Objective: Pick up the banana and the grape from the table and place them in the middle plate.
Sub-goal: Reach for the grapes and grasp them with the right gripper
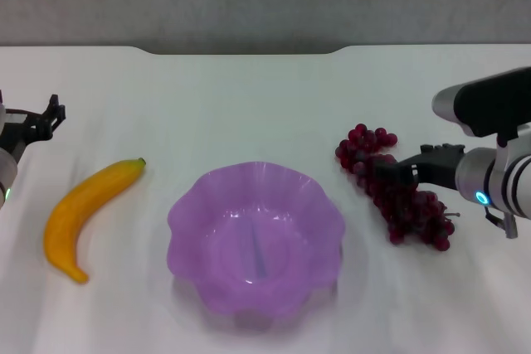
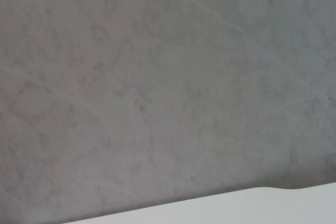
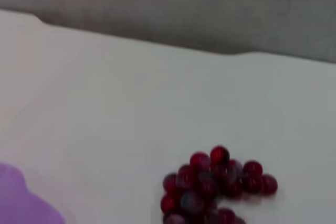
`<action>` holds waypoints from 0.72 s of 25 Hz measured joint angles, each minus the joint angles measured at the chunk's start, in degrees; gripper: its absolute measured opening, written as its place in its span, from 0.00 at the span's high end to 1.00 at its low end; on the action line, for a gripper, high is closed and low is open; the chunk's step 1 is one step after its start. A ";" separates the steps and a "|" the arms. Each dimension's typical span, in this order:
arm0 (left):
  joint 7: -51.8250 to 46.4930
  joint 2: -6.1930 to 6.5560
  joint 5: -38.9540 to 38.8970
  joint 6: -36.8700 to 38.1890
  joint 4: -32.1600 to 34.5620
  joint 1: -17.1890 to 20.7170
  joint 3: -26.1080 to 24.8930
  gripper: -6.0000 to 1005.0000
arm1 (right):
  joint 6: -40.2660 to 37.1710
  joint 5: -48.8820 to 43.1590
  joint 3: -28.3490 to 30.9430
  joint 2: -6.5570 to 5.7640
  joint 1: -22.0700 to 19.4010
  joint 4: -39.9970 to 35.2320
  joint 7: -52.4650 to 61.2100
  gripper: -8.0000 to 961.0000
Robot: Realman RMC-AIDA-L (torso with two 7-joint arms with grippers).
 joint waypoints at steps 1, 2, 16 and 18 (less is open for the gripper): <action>0.00 0.00 0.00 0.00 -0.11 0.00 0.00 0.11 | 0.00 -0.04 0.00 0.01 0.21 0.62 -0.07 0.07; 0.00 -0.01 0.00 0.00 -0.23 -0.03 0.00 0.11 | -0.08 -0.04 0.00 -0.01 0.61 1.35 -0.12 0.07; 0.00 -0.19 0.00 0.00 -0.55 -0.53 0.00 0.11 | -1.53 2.77 -4.00 0.40 5.18 9.25 -1.05 0.07; 0.00 -0.19 0.00 0.00 -0.55 -0.65 0.00 0.11 | -2.01 3.86 -5.55 0.39 5.58 10.03 -1.10 0.07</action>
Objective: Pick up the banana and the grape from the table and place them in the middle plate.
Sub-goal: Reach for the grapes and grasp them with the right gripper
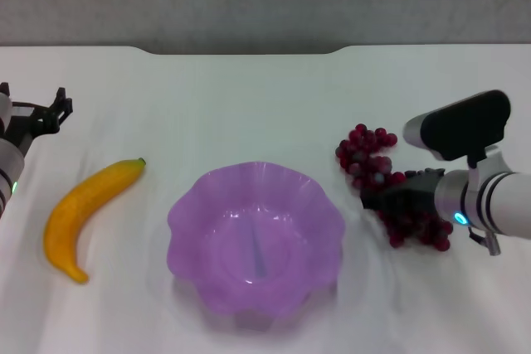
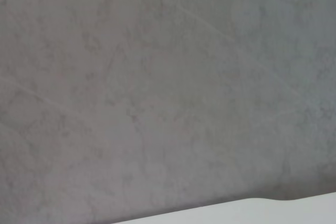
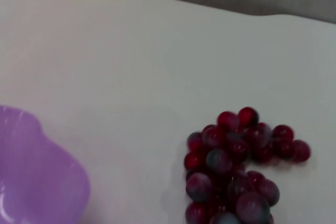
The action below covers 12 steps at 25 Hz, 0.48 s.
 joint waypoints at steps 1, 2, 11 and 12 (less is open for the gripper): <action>0.00 0.00 0.00 0.00 0.00 -0.04 0.00 0.11 | -0.12 0.49 -0.64 0.00 0.18 0.38 -0.01 0.07; 0.00 0.00 0.00 0.00 0.00 -0.07 0.00 0.11 | -0.19 1.03 -1.36 0.00 0.38 0.84 -0.03 0.07; 0.00 0.01 0.00 0.00 0.00 -0.13 0.00 0.11 | -0.16 4.20 -4.05 -0.01 0.42 1.57 -0.35 0.07; 0.00 0.01 0.00 0.00 0.00 -0.12 0.00 0.11 | -0.16 4.21 -4.05 -0.01 0.38 1.57 -0.36 0.07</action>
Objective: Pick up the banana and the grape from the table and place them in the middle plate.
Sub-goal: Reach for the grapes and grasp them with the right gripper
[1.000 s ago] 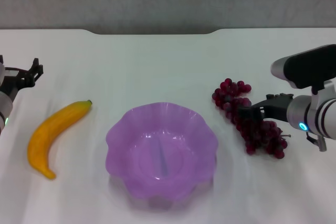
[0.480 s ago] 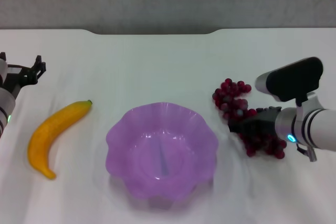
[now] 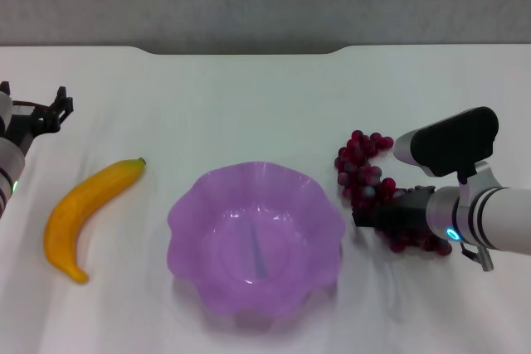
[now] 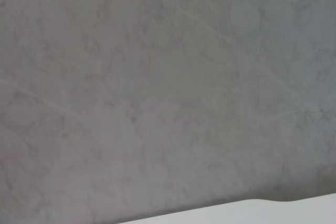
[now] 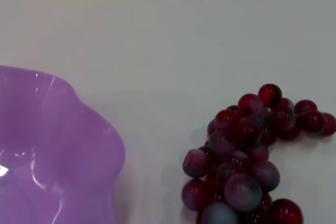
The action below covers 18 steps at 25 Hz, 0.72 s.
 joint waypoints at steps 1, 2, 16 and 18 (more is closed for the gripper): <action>0.00 0.00 0.00 0.00 0.00 0.01 0.00 0.11 | 0.00 0.00 0.00 0.00 -0.05 0.00 0.00 0.07; 0.00 0.00 0.00 0.00 0.00 0.02 0.00 0.11 | -0.01 0.01 0.00 0.00 -0.08 0.02 -0.01 0.07; 0.00 0.00 0.00 0.00 0.00 0.07 0.00 0.11 | -3.97 0.09 -0.10 0.00 -0.58 1.65 0.10 0.28; 0.00 0.00 0.00 0.00 0.00 0.07 0.00 0.11 | -4.77 0.02 -0.12 0.00 -0.79 1.67 0.00 0.30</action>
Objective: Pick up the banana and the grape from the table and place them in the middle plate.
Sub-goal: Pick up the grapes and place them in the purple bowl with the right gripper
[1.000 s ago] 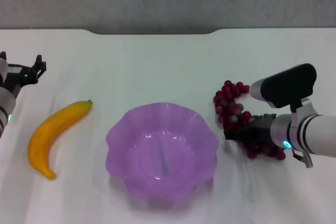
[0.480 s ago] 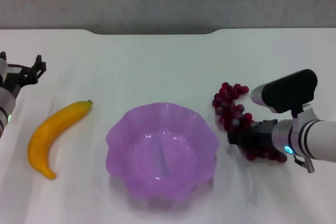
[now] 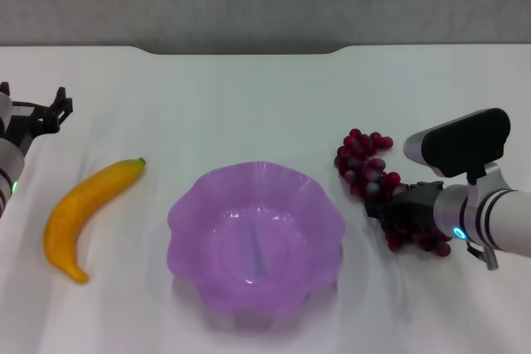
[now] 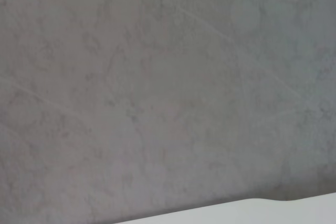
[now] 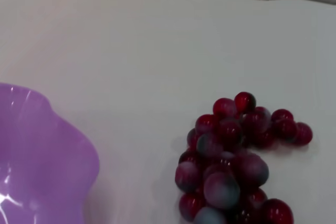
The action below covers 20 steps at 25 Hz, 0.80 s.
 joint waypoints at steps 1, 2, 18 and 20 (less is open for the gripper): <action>0.00 0.00 0.00 0.00 0.00 0.00 0.00 0.11 | -0.28 -0.06 0.00 0.00 -0.07 0.09 -0.02 0.31; 0.00 0.00 0.00 0.00 0.00 0.00 0.00 0.11 | -0.40 -0.11 0.00 0.00 -0.08 0.21 -0.04 0.32; 0.00 0.00 0.00 0.00 0.00 -0.16 0.00 0.11 | -1.15 -0.35 -0.05 0.00 0.36 1.30 -0.05 0.45; 0.00 0.00 0.00 0.00 -0.03 -0.17 0.00 0.11 | -1.28 -0.37 -0.05 0.00 0.37 1.31 -0.04 0.46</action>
